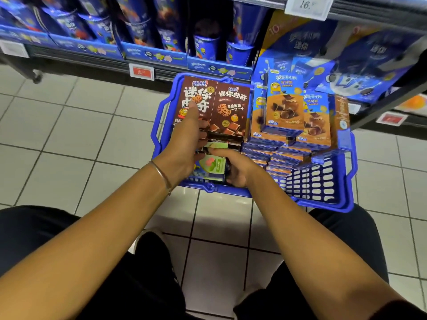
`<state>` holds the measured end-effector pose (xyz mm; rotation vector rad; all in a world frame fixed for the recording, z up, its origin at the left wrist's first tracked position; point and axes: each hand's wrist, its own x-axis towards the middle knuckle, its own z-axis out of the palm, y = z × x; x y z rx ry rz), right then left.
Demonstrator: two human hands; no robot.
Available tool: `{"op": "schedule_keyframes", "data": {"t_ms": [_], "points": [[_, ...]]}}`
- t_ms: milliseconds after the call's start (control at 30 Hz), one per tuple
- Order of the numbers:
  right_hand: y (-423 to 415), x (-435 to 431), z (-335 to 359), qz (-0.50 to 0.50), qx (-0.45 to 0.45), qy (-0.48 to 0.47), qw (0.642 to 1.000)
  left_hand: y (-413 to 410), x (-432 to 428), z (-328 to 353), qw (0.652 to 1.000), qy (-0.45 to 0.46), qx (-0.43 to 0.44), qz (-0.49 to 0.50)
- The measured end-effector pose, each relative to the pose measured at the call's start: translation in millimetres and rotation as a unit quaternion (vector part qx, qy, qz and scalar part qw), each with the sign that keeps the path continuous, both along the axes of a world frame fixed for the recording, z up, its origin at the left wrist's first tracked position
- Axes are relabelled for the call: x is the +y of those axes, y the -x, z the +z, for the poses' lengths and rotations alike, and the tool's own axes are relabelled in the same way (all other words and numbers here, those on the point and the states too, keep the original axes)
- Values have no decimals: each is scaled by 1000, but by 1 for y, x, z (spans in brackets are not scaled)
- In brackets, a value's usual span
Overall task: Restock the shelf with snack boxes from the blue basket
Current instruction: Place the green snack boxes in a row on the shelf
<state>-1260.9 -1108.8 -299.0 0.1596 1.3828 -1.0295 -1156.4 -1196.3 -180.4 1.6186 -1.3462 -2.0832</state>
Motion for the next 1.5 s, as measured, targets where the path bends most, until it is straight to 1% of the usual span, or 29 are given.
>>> {"op": "schedule_keyframes", "data": {"t_ms": [67, 233, 333, 400, 467, 500, 600, 667, 733, 833, 933, 1033, 1100, 1167, 1233, 1300, 1333, 1500], "points": [[0, 2, 0, 29, 3, 9, 1000, 1, -1, 0, 1000, 0, -5, -3], [-3, 5, 5, 34, 18, 30, 999, 3, -4, 1, 1000, 6, -1, 7], [2, 13, 15, 25, 10, 30, 999, 5, -12, 4, 999, 32, 9, 26], [11, 23, 23, -1, -8, 37, 999, 6, -21, 6, 997, 57, 18, 40], [20, 32, 35, -31, -33, 50, 998, 7, -31, 8, 992, 107, 32, 66], [22, 36, 42, -44, -46, 58, 996, 7, -36, 9, 986, 148, 35, 76], [26, 46, 59, -74, -91, 100, 988, 9, -46, 11, 956, 274, 56, 92], [25, 51, 68, -91, -123, 136, 979, 10, -48, 13, 943, 303, 60, 123], [23, 53, 75, -121, -152, 174, 965, 12, -47, 16, 943, 292, 67, 146], [22, 53, 83, -146, -184, 217, 947, 16, -41, 20, 946, 267, 99, 154], [22, 53, 90, -164, -203, 222, 940, 14, -40, 27, 933, 268, 110, 214], [19, 53, 95, -162, -220, 268, 924, 8, -45, 34, 921, 253, 120, 269], [15, 48, 99, -180, -231, 300, 908, 7, -37, 36, 936, 213, 115, 257], [8, 39, 105, -198, -234, 315, 898, 11, -17, 33, 956, 176, 105, 210], [2, 29, 110, -190, -225, 329, 897, 16, 4, 23, 960, 189, 137, 155], [-1, 22, 113, -184, -202, 329, 904, 21, 16, 9, 948, 218, 188, 133], [-1, 21, 114, -181, -187, 321, 911, 21, 18, 7, 945, 218, 202, 136], [5, 28, 122, -151, -101, 293, 939, 20, 7, 3, 941, 189, 213, 183]]}}
